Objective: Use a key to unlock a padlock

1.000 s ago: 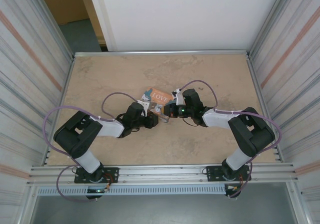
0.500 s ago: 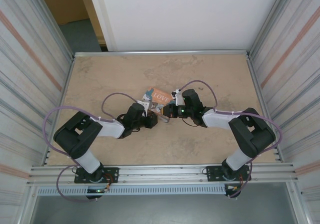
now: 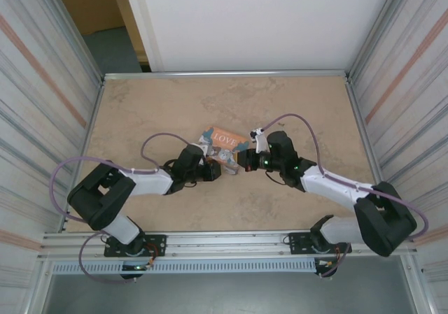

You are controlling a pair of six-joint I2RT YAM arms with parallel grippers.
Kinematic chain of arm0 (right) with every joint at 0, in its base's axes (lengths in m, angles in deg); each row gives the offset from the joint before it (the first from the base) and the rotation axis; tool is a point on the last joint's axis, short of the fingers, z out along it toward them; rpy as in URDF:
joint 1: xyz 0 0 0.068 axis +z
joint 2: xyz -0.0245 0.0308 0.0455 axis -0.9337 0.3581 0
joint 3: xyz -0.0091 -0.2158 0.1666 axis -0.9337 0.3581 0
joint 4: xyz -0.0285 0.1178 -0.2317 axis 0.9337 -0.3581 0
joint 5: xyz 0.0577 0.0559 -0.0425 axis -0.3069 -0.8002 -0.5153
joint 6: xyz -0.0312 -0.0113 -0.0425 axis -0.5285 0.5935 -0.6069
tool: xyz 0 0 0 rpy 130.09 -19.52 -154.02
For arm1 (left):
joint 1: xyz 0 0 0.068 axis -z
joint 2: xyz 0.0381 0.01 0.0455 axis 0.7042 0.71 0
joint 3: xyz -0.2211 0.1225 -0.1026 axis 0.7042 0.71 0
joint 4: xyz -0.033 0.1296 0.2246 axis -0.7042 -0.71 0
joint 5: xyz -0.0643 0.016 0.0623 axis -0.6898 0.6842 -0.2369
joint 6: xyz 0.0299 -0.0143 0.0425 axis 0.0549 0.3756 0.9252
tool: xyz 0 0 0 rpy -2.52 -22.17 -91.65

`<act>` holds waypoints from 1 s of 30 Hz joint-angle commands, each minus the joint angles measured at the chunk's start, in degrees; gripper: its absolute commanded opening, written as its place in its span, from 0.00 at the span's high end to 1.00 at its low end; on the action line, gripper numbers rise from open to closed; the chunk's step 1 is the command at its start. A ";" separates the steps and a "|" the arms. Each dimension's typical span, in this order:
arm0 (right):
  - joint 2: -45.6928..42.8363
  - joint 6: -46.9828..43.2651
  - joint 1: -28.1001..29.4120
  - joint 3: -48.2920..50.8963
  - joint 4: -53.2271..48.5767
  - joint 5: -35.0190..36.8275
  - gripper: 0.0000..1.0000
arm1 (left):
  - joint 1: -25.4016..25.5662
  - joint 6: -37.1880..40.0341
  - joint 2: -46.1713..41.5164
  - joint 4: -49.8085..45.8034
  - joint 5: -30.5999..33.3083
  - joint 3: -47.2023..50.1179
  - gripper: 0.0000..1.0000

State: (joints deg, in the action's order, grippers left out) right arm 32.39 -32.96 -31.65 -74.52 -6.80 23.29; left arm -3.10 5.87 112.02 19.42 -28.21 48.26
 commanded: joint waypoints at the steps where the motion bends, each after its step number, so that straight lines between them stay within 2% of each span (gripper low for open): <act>1: -4.71 -5.82 3.13 2.03 -6.54 7.42 1.00 | 1.66 -3.14 -3.56 -4.01 -1.42 -2.99 0.81; 8: -15.89 -7.19 9.84 10.80 -4.69 16.97 1.00 | 3.86 -5.38 -5.71 -10.04 -1.06 -6.45 0.82; 17: -26.22 -7.68 14.60 18.05 -4.82 23.03 1.00 | 4.29 -12.69 -6.26 -11.71 -2.90 -7.84 0.83; 22: -26.17 -8.39 16.51 19.08 -4.58 25.40 1.00 | 4.41 -15.74 -6.44 -12.28 -3.27 -8.69 0.83; 30: -21.21 -9.53 21.19 19.57 0.53 31.77 1.00 | 4.42 -19.81 -6.36 -12.01 -3.74 -8.97 0.84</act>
State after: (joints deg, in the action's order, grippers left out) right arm 9.77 -40.59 -11.65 -55.96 -9.47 50.80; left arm 0.75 -11.29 107.80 6.64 -30.88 41.13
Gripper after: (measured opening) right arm 0.048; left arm 0.235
